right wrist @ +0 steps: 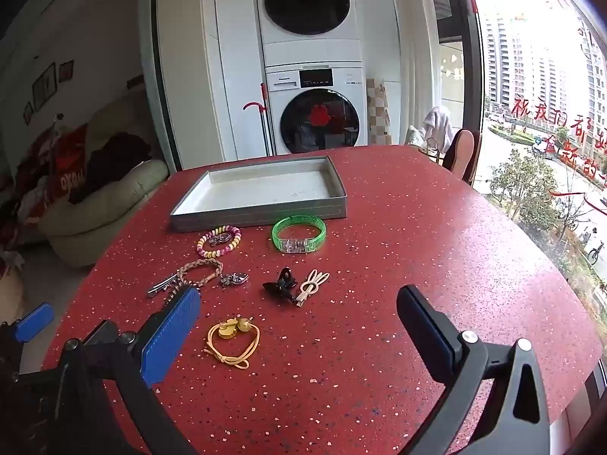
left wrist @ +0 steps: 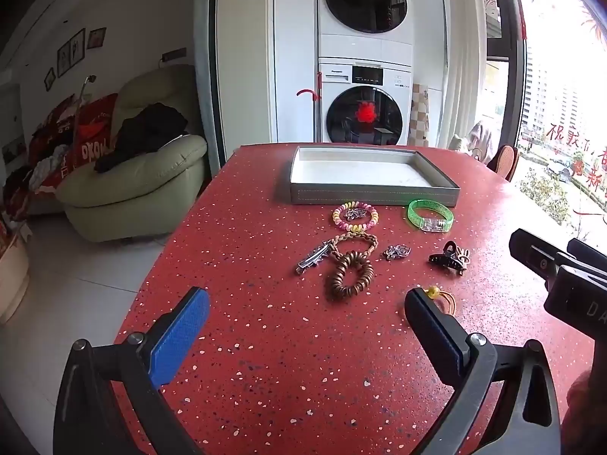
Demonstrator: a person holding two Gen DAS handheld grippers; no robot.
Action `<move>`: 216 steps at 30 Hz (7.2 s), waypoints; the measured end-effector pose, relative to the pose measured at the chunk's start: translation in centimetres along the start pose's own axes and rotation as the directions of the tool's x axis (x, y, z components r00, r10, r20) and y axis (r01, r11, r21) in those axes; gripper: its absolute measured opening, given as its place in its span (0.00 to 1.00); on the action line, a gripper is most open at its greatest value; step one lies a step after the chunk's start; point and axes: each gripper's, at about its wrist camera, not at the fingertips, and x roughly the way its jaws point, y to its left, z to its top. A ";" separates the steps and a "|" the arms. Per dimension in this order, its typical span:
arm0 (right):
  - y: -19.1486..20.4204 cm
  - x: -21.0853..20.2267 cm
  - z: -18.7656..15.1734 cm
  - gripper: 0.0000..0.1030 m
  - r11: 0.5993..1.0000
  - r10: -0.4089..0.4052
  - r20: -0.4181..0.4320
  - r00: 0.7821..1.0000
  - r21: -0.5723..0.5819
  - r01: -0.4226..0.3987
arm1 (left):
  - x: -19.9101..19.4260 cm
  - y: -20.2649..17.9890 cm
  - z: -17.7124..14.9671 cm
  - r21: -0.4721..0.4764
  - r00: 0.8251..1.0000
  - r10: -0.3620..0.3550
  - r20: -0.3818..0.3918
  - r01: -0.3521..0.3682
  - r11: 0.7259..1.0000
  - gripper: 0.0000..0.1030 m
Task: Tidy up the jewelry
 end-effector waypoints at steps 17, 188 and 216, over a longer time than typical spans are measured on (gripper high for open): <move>-0.2 -0.6 0.6 1.00 1.000 -0.008 0.009 1.000 -0.003 0.008 | -0.7 0.2 0.0 -0.018 0.996 0.059 0.066 -0.058 0.998 1.00; -4.0 11.4 7.0 0.20 0.988 0.116 -0.322 0.939 0.134 -0.076 | 15.1 2.0 10.9 0.068 0.884 -0.302 -0.356 0.347 0.936 0.29; -1.2 33.0 15.8 0.20 0.990 0.137 -0.430 0.892 0.082 -0.113 | 35.7 -4.2 19.6 0.102 0.916 -0.101 -0.388 0.151 0.983 0.29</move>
